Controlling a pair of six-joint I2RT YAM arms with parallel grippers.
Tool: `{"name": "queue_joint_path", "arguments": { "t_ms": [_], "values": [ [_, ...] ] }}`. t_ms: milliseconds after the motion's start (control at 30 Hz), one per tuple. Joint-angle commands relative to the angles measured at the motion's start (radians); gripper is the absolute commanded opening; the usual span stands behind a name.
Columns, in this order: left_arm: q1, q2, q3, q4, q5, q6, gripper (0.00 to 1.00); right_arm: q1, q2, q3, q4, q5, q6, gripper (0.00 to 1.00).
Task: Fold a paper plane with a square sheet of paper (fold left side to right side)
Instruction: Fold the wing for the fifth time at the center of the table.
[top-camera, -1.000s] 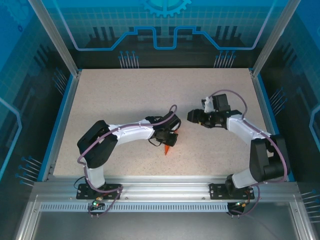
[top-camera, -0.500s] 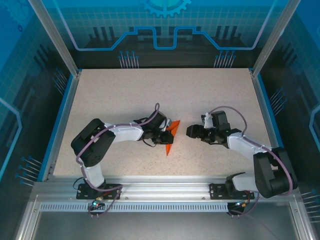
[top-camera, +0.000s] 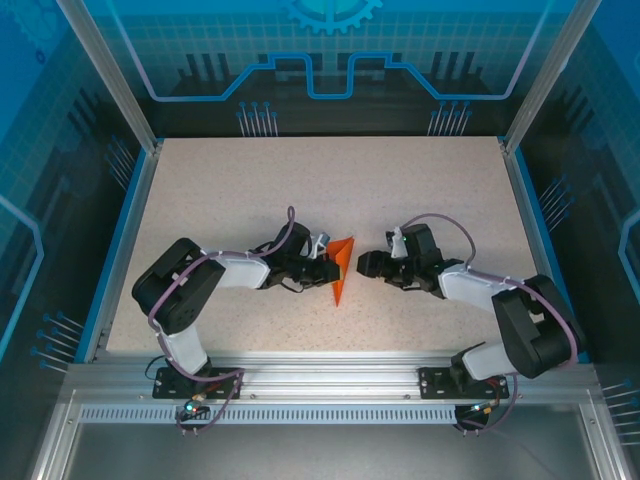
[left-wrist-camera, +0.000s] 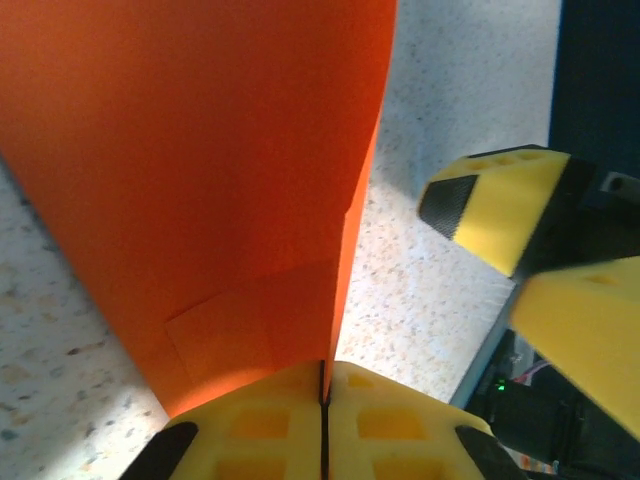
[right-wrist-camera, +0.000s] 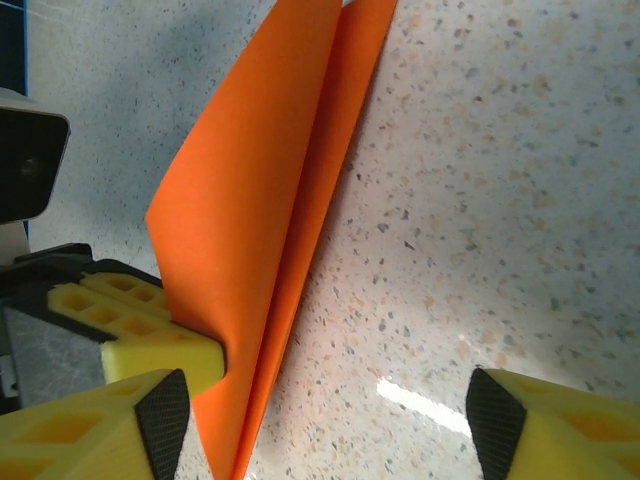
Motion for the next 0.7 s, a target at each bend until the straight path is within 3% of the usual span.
{"name": "queue_joint_path", "arguments": {
  "t_ms": [0, 100, 667],
  "values": [
    [0.015, 0.003, -0.029, 0.085, 0.054, -0.044, 0.07, 0.033, 0.03, 0.031, 0.069, 0.04, 0.052, 0.69],
    [0.023, 0.014, -0.047, 0.125, 0.063, -0.064, 0.07, 0.05, 0.061, 0.037, 0.118, 0.039, 0.081, 0.63],
    [0.036, 0.046, -0.09, 0.204, 0.068, -0.108, 0.06, 0.105, 0.204, 0.13, 0.166, 0.088, 0.133, 0.52]
  ]
}}
